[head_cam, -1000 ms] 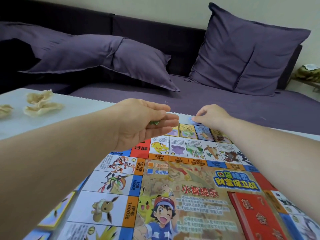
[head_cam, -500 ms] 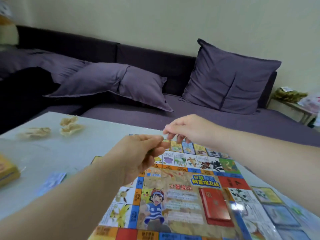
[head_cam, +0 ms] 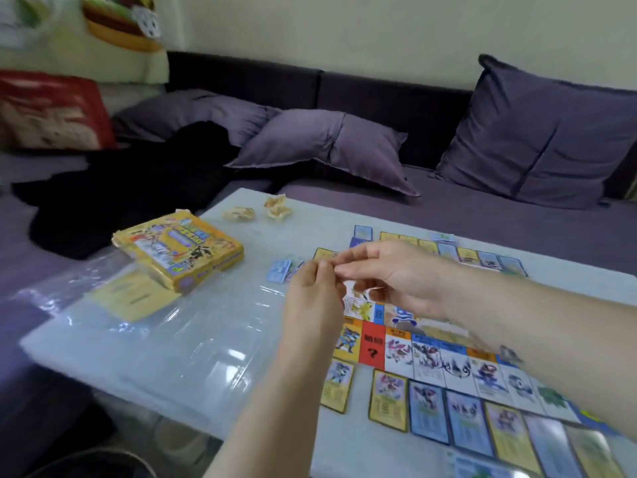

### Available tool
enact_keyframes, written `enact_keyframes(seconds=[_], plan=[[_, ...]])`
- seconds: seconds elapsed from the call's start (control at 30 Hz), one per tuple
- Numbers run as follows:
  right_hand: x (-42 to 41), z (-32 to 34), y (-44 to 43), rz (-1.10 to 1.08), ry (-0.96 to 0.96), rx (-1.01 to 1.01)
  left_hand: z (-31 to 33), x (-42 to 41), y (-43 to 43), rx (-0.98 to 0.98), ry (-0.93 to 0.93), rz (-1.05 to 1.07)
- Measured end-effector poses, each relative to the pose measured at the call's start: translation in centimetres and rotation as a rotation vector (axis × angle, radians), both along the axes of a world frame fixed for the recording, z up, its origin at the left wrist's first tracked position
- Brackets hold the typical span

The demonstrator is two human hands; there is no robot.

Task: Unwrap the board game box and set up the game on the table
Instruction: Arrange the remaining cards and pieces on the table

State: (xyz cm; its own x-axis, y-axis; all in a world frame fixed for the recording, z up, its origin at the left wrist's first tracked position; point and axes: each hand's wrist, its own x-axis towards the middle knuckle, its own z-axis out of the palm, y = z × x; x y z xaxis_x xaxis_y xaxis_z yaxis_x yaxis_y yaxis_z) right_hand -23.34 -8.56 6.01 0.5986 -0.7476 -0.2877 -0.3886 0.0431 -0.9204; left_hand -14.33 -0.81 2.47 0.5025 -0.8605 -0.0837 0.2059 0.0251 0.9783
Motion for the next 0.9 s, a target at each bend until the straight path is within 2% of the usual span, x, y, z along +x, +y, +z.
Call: enact_keyframes(seconds=[0.2, 0.3, 0.4, 0.47, 0.53, 0.7, 0.9], plan=[[4.6, -0.8, 1.6, 0.048, -0.077, 0.058, -0.8, 3.8, 1.6, -0.019, 0.089, 0.084], [6.8, -1.1, 0.6, 0.043, -0.087, 0.120, -0.6, 5.4, 1.4, -0.018, 0.257, 0.083], [9.0, -1.9, -1.9, -0.075, -0.080, 0.053, -0.1, 7.8, 0.8, -0.032, 0.562, 0.228], [10.2, -3.0, -4.1, -0.147, 0.024, -0.110, 0.2, 9.4, 0.6, -0.100, 0.799, 0.373], [11.4, -4.4, -5.8, -0.156, 0.177, -0.248, 0.3, 10.4, 0.4, -0.215, 0.932, 0.471], [14.1, -8.1, -8.7, -0.087, 0.351, -0.390, 0.4, 11.1, 0.1, -0.325, 1.004, 0.542], [15.0, -8.7, -10.1, -0.056, 0.625, -0.595, 0.6, 11.2, -0.3, -0.307, 1.006, 0.546]])
